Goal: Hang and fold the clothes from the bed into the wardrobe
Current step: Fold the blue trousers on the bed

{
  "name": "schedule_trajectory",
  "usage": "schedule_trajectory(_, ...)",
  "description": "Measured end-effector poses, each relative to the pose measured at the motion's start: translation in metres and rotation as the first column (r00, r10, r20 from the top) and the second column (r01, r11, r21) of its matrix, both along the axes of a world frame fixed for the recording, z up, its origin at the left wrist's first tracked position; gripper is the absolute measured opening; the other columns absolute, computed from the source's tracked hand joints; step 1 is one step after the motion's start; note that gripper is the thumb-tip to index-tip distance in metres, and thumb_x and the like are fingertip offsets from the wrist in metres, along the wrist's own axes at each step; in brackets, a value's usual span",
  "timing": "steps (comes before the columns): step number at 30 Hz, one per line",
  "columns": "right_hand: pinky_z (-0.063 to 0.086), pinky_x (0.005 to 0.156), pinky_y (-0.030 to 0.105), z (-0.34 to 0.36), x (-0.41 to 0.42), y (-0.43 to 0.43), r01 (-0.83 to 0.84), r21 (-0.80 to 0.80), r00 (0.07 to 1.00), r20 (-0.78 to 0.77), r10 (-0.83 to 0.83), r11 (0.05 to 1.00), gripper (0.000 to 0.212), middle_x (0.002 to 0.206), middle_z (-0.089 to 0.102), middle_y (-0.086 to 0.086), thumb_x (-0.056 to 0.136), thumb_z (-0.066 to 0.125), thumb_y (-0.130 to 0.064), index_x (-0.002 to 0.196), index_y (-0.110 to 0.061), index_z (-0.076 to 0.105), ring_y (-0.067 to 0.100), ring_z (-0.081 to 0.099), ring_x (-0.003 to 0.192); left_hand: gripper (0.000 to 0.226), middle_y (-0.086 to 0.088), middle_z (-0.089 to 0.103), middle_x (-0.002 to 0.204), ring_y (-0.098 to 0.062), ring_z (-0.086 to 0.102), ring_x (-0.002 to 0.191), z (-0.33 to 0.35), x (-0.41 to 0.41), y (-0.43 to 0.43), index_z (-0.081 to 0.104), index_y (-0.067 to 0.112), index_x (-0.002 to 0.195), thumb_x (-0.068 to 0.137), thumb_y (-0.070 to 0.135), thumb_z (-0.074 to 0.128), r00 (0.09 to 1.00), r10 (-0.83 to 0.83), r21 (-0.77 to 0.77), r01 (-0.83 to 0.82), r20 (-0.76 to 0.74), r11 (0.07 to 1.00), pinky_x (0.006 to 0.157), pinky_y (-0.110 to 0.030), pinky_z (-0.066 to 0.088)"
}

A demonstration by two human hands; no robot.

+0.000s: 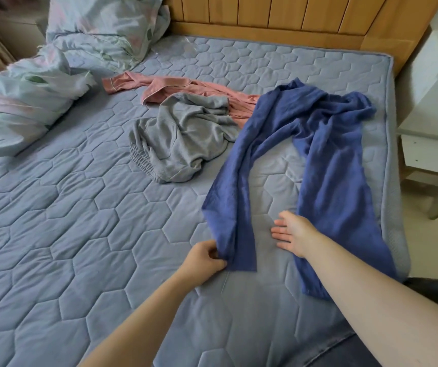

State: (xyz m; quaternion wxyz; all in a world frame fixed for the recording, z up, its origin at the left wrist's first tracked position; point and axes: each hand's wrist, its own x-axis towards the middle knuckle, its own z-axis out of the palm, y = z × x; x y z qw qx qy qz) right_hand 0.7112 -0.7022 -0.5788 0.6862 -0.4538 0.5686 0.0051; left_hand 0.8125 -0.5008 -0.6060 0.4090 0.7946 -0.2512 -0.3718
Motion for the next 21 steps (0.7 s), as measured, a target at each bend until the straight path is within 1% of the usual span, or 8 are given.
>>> schedule_trajectory(4, 0.037, 0.102, 0.042, -0.001, 0.008, 0.007, -0.081, -0.029, 0.997, -0.021, 0.080, 0.996, 0.043, 0.131, 0.053, 0.022, 0.098, 0.044, -0.029, 0.129, -0.001, 0.049, 0.032, 0.051, 0.121, 0.030, -0.011, 0.067, 0.072, -0.020, 0.065, 0.056, 0.013, 0.017, 0.003, 0.057, 0.019, 0.109, 0.092, 0.004, 0.038, 0.857, 0.344, 0.045, -0.355, -0.383, 0.934, 0.051, -0.025, 0.053)
schedule_trajectory(7, 0.041, 0.095, 0.037, -0.002, 0.018, 0.025, -0.221, -0.034, 0.974, -0.065, 0.218, 0.975, 0.045, 0.128, 0.057, 0.020, 0.097, 0.049, -0.033, 0.129, 0.000, 0.050, 0.030, 0.055, 0.116, 0.030, -0.006, 0.067, 0.075, -0.021, 0.062, 0.055, 0.013, 0.027, 0.000, 0.049, 0.021, 0.121, 0.093, 0.033, 0.048, 0.845, 0.516, 0.005, -0.520, -0.139, 0.854, 0.049, -0.027, 0.049)
schedule_trajectory(10, 0.047, 0.078, 0.034, -0.008, 0.026, 0.040, -0.282, -0.064, 0.956, -0.099, 0.275, 0.957, 0.026, 0.109, 0.066, 0.017, 0.092, 0.059, -0.023, 0.107, -0.002, 0.061, 0.027, 0.059, 0.090, 0.061, 0.007, 0.065, 0.080, -0.017, 0.064, 0.080, 0.012, 0.028, -0.019, 0.039, 0.029, 0.133, 0.082, 0.056, 0.057, 0.885, 0.444, -0.011, -0.447, 0.141, 0.894, 0.075, -0.037, 0.050)
schedule_trajectory(12, 0.048, 0.071, 0.033, -0.009, 0.030, 0.044, -0.301, -0.079, 0.950, -0.113, 0.292, 0.950, 0.006, 0.087, 0.064, 0.012, 0.089, 0.062, -0.011, 0.085, -0.007, 0.060, 0.023, 0.057, 0.074, 0.068, -0.004, 0.067, 0.102, -0.025, 0.062, 0.099, 0.012, 0.031, -0.037, 0.035, 0.029, 0.139, 0.081, 0.055, 0.058, 0.923, 0.343, 0.042, -0.355, 0.176, 0.934, 0.088, -0.040, 0.048)
schedule_trajectory(14, 0.047, 0.065, 0.030, -0.009, 0.032, 0.043, -0.305, -0.080, 0.951, -0.072, 0.300, 0.949, 0.014, 0.078, 0.061, 0.009, 0.087, 0.061, -0.001, 0.076, -0.009, 0.057, 0.022, 0.057, 0.071, 0.068, -0.012, 0.049, 0.128, -0.030, 0.056, 0.110, 0.013, 0.033, -0.055, 0.030, 0.030, 0.146, 0.085, 0.039, 0.060, 0.960, 0.191, 0.136, -0.221, 0.207, 0.966, 0.094, -0.036, 0.044)
schedule_trajectory(16, 0.047, 0.068, 0.032, -0.003, 0.030, 0.039, -0.295, -0.091, 0.955, 0.009, 0.297, 0.951, 0.019, 0.078, 0.060, 0.012, 0.084, 0.056, 0.007, 0.073, -0.008, 0.056, 0.025, 0.057, 0.075, 0.058, -0.013, 0.039, 0.131, -0.031, 0.055, 0.109, 0.013, 0.036, -0.064, 0.042, 0.027, 0.142, 0.086, 0.018, 0.055, 0.956, 0.013, 0.210, -0.078, 0.294, 0.975, 0.092, -0.030, 0.042)
schedule_trajectory(18, 0.043, 0.064, 0.030, 0.007, 0.023, 0.030, -0.278, -0.104, 0.951, 0.107, 0.289, 0.955, 0.022, 0.078, 0.057, 0.014, 0.080, 0.048, 0.015, 0.072, -0.003, 0.055, 0.025, 0.054, 0.071, 0.047, -0.010, 0.052, 0.124, -0.025, 0.058, 0.105, 0.017, 0.039, -0.065, 0.064, 0.019, 0.121, 0.082, 0.001, 0.047, 0.943, -0.048, 0.177, -0.012, 0.330, 0.984, 0.087, -0.022, 0.042)
schedule_trajectory(21, 0.050, 0.061, 0.029, 0.016, 0.006, 0.009, -0.234, 0.019, 0.926, 0.308, 0.217, 0.972, 0.032, 0.080, 0.063, 0.017, 0.076, 0.037, 0.023, 0.083, 0.004, 0.061, 0.028, 0.061, 0.069, 0.049, -0.002, 0.072, 0.086, -0.015, 0.061, 0.080, 0.017, 0.050, -0.054, 0.074, 0.017, 0.078, 0.075, -0.014, 0.036, 0.964, 0.258, 0.003, -0.258, 0.066, 0.966, 0.064, -0.010, 0.047)
